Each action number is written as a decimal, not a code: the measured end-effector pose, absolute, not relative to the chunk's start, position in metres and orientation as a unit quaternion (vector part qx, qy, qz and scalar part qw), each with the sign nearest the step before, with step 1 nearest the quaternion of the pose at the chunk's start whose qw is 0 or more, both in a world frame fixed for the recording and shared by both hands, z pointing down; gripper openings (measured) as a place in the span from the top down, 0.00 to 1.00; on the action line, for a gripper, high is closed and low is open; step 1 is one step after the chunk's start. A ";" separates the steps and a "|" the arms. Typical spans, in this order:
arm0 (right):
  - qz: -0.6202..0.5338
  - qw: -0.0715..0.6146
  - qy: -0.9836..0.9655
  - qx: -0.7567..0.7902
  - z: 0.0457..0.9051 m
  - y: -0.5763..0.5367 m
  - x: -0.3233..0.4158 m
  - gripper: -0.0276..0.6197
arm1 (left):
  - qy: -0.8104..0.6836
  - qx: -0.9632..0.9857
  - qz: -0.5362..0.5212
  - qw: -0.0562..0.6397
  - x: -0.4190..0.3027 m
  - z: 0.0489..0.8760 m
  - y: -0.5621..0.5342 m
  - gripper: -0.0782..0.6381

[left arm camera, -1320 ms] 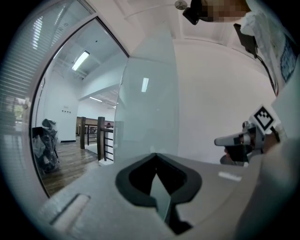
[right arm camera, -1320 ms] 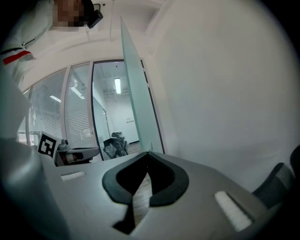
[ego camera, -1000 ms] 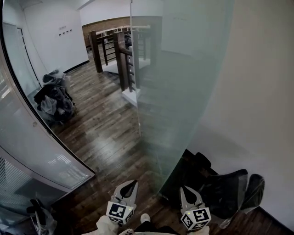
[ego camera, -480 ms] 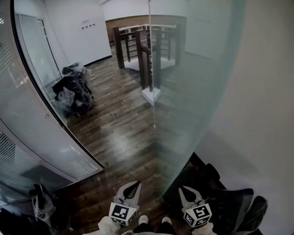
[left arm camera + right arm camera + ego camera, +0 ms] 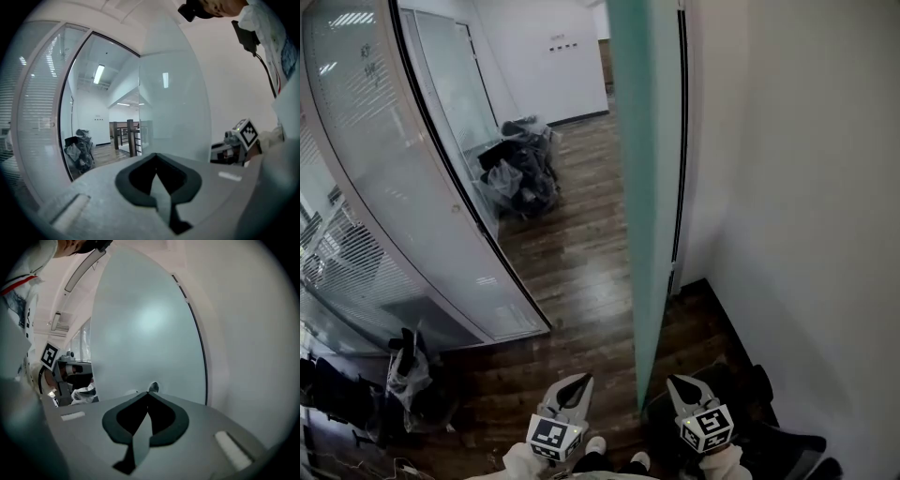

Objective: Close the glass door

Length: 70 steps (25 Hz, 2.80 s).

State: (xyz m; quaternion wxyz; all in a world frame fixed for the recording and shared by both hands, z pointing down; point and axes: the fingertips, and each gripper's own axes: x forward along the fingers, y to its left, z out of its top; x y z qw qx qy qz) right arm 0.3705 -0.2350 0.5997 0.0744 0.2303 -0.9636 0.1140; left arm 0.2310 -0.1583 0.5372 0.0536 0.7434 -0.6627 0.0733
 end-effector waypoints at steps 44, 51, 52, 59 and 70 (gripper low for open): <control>0.027 0.155 -0.988 0.006 0.630 -0.231 0.225 0.76 | -0.747 0.658 0.042 0.085 0.154 0.548 -0.119 0.89; 0.029 0.162 -0.986 0.019 0.628 -0.229 0.193 0.77 | -0.753 0.651 0.033 0.087 0.118 0.547 -0.112 0.89; 0.029 0.164 -0.986 0.021 0.628 -0.228 0.188 0.77 | -0.754 0.651 0.031 0.086 0.113 0.546 -0.111 0.89; 0.033 0.167 -0.985 0.035 0.630 -0.228 0.156 0.77 | -0.757 0.648 0.020 0.084 0.078 0.543 -0.106 0.89; 0.036 0.170 -0.983 0.058 0.633 -0.232 0.105 0.77 | -0.760 0.645 0.019 0.082 0.018 0.549 -0.094 0.89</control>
